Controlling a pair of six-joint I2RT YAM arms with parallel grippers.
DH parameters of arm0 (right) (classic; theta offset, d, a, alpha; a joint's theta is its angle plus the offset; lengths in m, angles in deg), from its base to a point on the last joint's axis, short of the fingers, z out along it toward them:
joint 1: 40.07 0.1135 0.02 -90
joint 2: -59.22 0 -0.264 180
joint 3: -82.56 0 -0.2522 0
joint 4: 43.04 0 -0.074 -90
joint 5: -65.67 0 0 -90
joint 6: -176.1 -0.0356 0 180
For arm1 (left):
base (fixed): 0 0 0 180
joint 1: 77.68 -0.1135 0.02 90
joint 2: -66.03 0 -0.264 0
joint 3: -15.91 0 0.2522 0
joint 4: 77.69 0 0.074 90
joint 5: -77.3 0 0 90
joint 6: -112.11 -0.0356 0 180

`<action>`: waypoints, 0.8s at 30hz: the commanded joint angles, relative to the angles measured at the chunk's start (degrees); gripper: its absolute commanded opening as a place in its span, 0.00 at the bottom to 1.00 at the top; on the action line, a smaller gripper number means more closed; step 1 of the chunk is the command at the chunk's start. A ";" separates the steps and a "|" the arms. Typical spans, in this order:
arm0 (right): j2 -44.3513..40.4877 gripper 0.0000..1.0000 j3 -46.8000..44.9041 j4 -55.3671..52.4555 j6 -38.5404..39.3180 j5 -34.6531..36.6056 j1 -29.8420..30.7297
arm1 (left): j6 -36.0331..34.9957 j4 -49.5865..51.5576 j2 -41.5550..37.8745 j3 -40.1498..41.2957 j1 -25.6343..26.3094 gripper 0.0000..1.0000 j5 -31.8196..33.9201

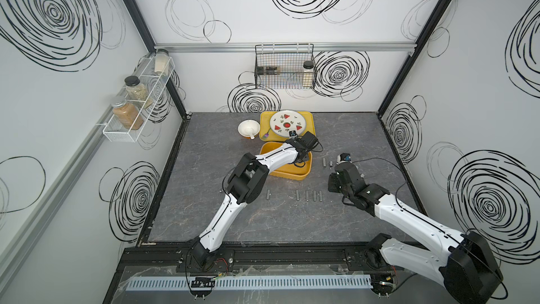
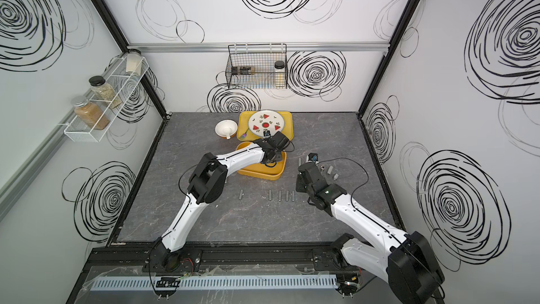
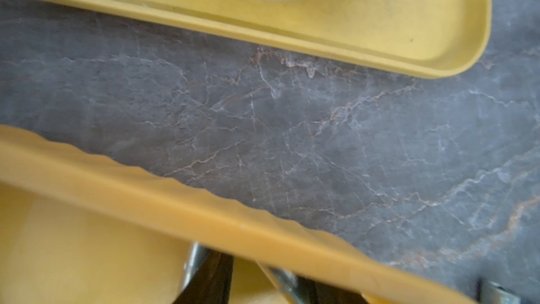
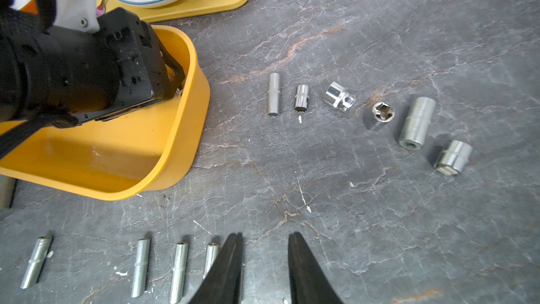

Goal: Take out the socket from the storage box
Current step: Pick up the socket head from the storage box.

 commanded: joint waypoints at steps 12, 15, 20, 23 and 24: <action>0.73 0.31 0.63 0.19 0.48 -0.59 -0.31 | -3.99 2.17 0.32 6.81 -1.08 0.32 -6.49; 0.66 0.31 0.63 0.00 0.66 -0.62 -0.31 | -5.35 0.62 -1.76 9.34 -0.84 0.25 -6.93; 0.38 0.31 0.26 0.34 0.59 -0.82 -0.31 | -6.69 -1.54 -6.84 14.41 -0.87 0.14 -5.67; 0.86 0.31 0.51 0.30 0.50 -0.84 -0.31 | -8.22 -2.28 -9.47 15.12 -0.79 0.11 -5.21; 0.99 0.31 0.58 0.18 0.54 -0.84 -0.31 | -8.80 -2.50 -10.24 15.23 -0.79 0.10 -5.09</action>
